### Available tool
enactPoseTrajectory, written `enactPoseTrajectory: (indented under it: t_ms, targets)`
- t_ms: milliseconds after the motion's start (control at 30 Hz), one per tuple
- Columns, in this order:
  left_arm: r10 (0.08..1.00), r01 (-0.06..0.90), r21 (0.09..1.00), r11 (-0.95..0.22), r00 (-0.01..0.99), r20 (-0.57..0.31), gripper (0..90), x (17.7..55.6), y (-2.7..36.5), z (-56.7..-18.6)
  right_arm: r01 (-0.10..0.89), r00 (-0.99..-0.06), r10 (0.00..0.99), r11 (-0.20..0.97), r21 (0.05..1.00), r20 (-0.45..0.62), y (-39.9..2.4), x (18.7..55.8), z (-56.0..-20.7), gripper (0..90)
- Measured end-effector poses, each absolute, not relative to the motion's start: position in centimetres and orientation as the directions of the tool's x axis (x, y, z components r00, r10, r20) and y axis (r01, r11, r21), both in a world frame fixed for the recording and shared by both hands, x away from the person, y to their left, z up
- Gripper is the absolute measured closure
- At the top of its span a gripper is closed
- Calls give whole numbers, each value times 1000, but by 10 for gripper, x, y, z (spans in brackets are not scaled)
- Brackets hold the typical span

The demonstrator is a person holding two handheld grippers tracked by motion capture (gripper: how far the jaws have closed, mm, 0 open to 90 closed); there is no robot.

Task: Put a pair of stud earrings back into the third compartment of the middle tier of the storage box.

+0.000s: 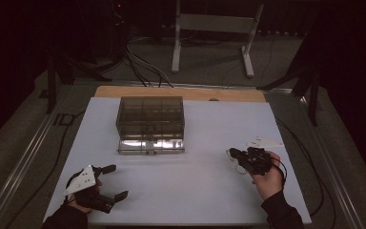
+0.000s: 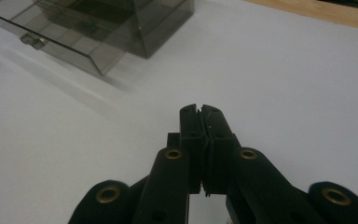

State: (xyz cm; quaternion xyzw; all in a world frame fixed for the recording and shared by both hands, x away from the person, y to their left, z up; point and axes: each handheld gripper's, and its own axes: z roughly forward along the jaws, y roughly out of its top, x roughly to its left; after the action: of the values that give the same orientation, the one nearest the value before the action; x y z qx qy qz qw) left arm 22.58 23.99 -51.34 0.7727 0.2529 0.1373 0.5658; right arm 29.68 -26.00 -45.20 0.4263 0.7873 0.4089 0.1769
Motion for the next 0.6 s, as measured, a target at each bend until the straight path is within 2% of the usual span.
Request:
enactPoseTrajectory:
  t_ms: [600]
  targets:
    - [547, 230, 946, -227, 834, -71, 6, 225, 241, -512, 466, -658, 752, 359, 809, 45, -211, 318, -430, 887]
